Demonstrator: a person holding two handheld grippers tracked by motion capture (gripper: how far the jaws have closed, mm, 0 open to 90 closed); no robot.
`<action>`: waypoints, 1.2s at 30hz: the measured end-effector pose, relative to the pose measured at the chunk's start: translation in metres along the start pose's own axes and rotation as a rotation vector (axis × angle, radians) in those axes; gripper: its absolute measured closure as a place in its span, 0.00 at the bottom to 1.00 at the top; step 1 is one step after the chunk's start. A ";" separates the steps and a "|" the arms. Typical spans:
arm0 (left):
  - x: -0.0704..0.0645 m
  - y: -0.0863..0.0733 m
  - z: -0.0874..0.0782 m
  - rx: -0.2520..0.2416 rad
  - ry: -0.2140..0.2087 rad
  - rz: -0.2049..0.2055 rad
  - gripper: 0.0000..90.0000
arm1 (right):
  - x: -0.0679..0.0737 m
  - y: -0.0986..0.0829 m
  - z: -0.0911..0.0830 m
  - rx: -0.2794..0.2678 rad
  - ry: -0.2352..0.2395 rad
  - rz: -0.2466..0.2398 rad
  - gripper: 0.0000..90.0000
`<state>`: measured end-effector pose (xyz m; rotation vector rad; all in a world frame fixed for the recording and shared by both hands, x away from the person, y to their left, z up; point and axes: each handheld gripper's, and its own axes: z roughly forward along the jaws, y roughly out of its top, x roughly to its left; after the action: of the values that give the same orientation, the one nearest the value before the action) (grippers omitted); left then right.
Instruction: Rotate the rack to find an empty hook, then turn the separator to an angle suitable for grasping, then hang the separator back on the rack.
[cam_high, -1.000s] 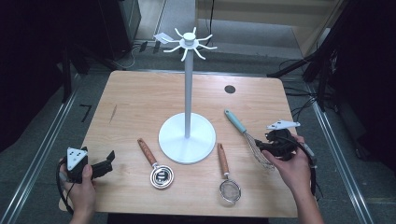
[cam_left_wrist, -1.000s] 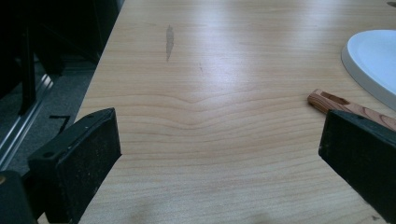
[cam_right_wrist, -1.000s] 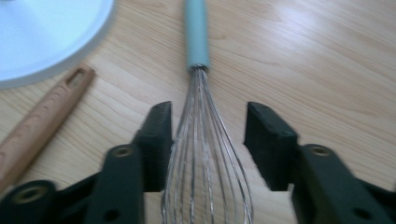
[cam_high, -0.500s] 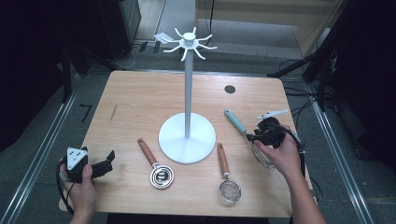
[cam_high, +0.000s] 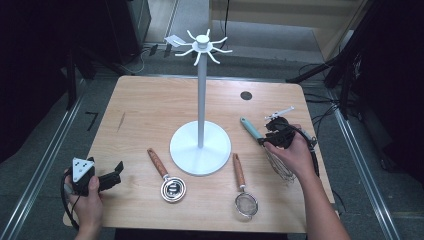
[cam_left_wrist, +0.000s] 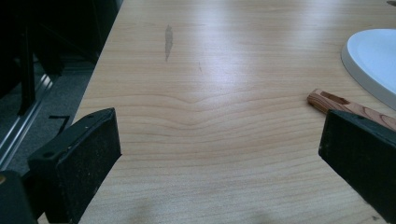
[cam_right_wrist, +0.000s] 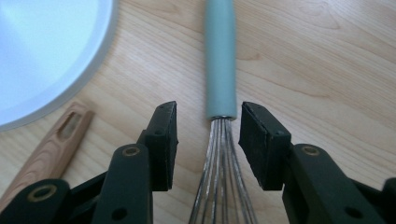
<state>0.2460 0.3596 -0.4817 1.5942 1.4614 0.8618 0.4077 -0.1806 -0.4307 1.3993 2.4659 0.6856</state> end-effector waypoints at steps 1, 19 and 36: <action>0.000 0.000 0.000 -0.001 0.000 0.001 0.00 | -0.001 0.001 0.001 0.001 -0.003 -0.002 0.65; -0.001 0.000 0.001 0.005 -0.003 0.002 0.00 | -0.005 0.013 0.017 0.074 -0.004 -0.022 0.64; 0.000 0.000 0.000 0.003 -0.007 0.002 0.00 | -0.005 0.034 0.028 0.146 -0.003 -0.026 0.66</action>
<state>0.2463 0.3591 -0.4819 1.5995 1.4566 0.8547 0.4469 -0.1625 -0.4383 1.4134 2.5733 0.5065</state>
